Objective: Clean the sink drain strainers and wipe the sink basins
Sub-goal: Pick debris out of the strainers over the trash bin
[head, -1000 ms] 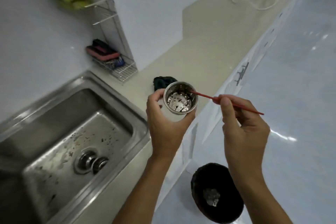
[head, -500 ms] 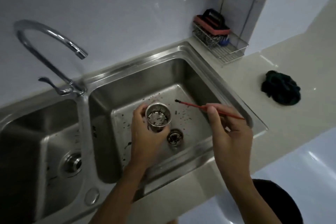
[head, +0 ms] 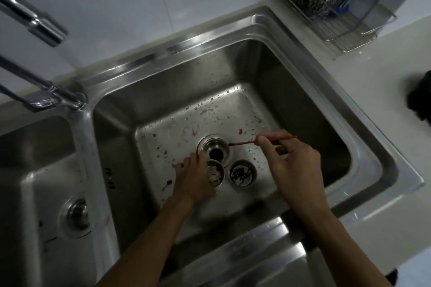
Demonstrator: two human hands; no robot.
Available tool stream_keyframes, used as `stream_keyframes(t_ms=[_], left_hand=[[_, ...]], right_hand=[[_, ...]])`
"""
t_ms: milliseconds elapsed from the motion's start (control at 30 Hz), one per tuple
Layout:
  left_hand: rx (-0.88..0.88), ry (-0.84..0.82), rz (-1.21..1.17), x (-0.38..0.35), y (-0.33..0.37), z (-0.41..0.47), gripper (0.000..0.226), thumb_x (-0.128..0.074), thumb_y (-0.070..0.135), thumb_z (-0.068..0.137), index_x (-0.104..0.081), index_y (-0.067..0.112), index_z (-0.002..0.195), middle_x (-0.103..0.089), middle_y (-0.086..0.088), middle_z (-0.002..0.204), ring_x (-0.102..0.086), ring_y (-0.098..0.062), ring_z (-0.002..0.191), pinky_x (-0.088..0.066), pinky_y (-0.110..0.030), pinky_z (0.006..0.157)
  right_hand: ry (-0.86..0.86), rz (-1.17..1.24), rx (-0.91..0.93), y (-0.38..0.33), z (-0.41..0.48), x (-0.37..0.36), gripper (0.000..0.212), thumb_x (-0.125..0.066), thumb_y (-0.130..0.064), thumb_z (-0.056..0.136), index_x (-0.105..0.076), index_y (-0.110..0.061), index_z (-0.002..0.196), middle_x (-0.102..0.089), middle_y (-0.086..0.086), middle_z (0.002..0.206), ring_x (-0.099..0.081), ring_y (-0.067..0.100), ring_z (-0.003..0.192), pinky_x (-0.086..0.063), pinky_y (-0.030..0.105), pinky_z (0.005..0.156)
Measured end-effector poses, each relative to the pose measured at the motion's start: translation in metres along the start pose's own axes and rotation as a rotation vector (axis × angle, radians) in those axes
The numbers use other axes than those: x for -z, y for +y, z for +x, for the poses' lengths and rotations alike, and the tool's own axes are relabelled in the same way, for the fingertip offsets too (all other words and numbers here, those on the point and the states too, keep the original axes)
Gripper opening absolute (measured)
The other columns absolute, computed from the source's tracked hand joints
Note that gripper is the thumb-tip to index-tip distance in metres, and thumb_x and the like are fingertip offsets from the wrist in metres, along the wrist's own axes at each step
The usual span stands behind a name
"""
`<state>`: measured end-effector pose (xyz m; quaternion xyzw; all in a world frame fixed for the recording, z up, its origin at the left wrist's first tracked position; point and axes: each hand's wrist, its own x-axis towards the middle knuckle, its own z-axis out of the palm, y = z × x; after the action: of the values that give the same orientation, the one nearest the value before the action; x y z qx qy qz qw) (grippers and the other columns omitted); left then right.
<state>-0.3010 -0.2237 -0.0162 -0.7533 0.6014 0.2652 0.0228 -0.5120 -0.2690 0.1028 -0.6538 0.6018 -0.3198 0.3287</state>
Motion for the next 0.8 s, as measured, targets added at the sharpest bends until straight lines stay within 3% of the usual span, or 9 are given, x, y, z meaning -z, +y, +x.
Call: stream_keyframes(t_ms=[67,200,333,467,567,667,733,800], left_hand=[[-0.049,0.008,0.095,0.000,0.000,0.004,0.107,-0.089,0.058,0.058,-0.033,0.027,0.143,-0.036,-0.001,0.146,-0.038,-0.025,0.134,-0.031,-0.044,0.109],[-0.356,-0.006,0.197,0.005,0.013,0.019,0.127,-0.085,0.067,0.057,-0.017,0.031,0.158,-0.019,0.000,0.162,-0.018,-0.026,0.151,-0.018,-0.051,0.121],[-0.610,-0.144,0.279,0.003,0.041,0.040,0.113,-0.087,0.042,0.071,-0.018,0.036,0.159,-0.024,0.000,0.166,-0.016,-0.025,0.153,-0.009,-0.055,0.121],[-0.649,-0.148,0.304,-0.002,0.050,0.049,0.091,-0.084,0.041,0.077,-0.035,0.034,0.154,-0.042,0.007,0.155,-0.033,-0.019,0.144,-0.012,-0.053,0.118],[-0.554,-0.084,0.132,0.001,0.059,0.043,0.088,-0.077,0.051,0.076,-0.037,0.034,0.153,-0.046,0.009,0.147,-0.040,-0.018,0.140,-0.015,-0.046,0.117],[-0.471,0.090,-0.140,0.022,0.079,0.030,0.090,-0.080,0.044,0.071,-0.043,0.031,0.153,-0.046,0.004,0.137,-0.049,-0.022,0.131,-0.032,-0.041,0.116],[-0.506,0.229,-0.324,0.040,0.109,0.016,0.092,-0.085,0.030,0.070,-0.046,0.028,0.153,-0.044,0.006,0.130,-0.055,-0.013,0.120,-0.045,-0.024,0.108],[-0.550,0.336,-0.412,0.062,0.151,-0.001,0.097,-0.085,0.029,0.069,-0.041,0.029,0.156,-0.041,0.012,0.126,-0.053,0.003,0.114,-0.039,-0.002,0.098]], right_hand=[[-0.001,-0.028,-0.002,0.002,0.007,-0.005,0.020,-0.062,-0.042,0.096,-0.075,-0.029,0.104,-0.074,-0.018,0.091,-0.069,0.004,0.071,-0.059,0.031,0.066],[-0.004,-0.021,-0.009,0.001,0.015,-0.002,0.018,-0.062,-0.038,0.096,-0.074,-0.028,0.104,-0.071,-0.021,0.092,-0.068,0.002,0.076,-0.055,0.015,0.068],[0.001,-0.018,-0.025,0.000,0.016,0.016,0.021,-0.056,-0.042,0.093,-0.069,-0.032,0.106,-0.068,-0.024,0.095,-0.067,-0.003,0.080,-0.053,0.008,0.070],[0.054,-0.023,-0.027,0.001,0.015,0.040,0.021,-0.055,-0.043,0.093,-0.068,-0.034,0.107,-0.067,-0.025,0.091,-0.068,0.000,0.082,-0.055,0.013,0.076],[0.107,0.008,-0.022,0.006,0.009,0.064,0.021,-0.055,-0.043,0.093,-0.069,-0.034,0.105,-0.070,-0.017,0.088,-0.069,0.009,0.078,-0.056,0.023,0.074],[0.175,0.051,-0.017,0.011,-0.001,0.084,0.016,-0.058,-0.039,0.095,-0.071,-0.033,0.104,-0.065,-0.030,0.091,-0.067,-0.002,0.083,-0.055,0.014,0.071],[0.262,0.113,-0.021,0.016,-0.016,0.105,0.009,-0.064,-0.033,0.096,-0.072,-0.034,0.100,-0.067,-0.030,0.093,-0.066,-0.002,0.082,-0.055,0.018,0.067],[0.356,0.186,-0.025,0.020,-0.036,0.128,0.009,-0.067,-0.030,0.096,-0.075,-0.032,0.099,-0.073,-0.020,0.090,-0.068,0.006,0.076,-0.054,0.032,0.062]])
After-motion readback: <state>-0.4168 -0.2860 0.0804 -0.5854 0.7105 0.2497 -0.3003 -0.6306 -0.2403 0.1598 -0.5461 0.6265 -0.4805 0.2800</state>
